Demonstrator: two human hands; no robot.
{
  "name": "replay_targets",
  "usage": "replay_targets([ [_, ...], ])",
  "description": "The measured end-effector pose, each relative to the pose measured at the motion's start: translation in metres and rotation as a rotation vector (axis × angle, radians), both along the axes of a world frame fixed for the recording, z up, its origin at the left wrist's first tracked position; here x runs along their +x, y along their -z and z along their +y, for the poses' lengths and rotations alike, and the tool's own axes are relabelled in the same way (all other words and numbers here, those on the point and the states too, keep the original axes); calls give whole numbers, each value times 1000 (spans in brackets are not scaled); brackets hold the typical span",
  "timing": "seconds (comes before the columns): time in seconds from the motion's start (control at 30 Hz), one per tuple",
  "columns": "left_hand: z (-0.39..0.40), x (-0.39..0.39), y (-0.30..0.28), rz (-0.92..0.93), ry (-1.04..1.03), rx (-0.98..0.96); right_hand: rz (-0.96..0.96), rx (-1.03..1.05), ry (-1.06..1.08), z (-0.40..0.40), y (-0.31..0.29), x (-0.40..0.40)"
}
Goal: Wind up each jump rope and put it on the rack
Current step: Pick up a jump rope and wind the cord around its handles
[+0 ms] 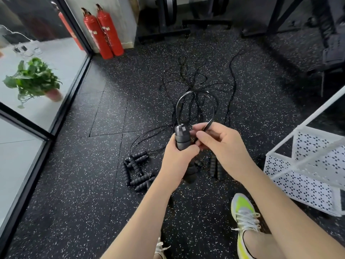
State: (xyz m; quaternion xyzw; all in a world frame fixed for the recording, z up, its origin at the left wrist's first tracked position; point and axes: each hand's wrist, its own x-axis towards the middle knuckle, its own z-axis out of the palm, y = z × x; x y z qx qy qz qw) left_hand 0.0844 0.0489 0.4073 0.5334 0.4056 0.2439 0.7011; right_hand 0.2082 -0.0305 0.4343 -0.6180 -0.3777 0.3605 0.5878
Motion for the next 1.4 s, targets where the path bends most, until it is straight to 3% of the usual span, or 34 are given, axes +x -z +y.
replay_targets([
  [0.1, 6, 1, -3, -31, -50, -87, 56, -71, -119, 8, 9, 9],
  [0.3, 19, 0, -11, -268, -74, -227, -384, -460, -381, 7, 39, 16],
  [0.4, 22, 2, -12, -371, -121, -317, -427, -558, -398, 4, 48, 16],
  [0.5, 26, 4, -12, -447, -151, -399, -314, -508, -440, 4, 49, 14],
  [0.63, 29, 3, -13, -498, -158, -433, -387, -466, -359, 4, 41, 14],
  [0.83, 27, 0, -3, -191, -89, -141, -431, -303, -147, 2, 26, 14],
  [1.0, 12, 5, -3, -111, 20, -262, -253, -150, 10, 1, 6, 18],
  [1.1, 10, 8, 1, -166, 45, -301, -136, -117, 3, 1, 2, 15],
  [1.2, 14, 6, 0, -364, 128, -420, -2, -88, 42, 2, 0, 16],
  [1.3, 17, 2, -3, -491, 293, -542, 35, -108, 173, 5, 6, 23],
  [1.4, 16, -2, -6, -504, 434, -534, 50, -124, 249, 6, 12, 29],
])
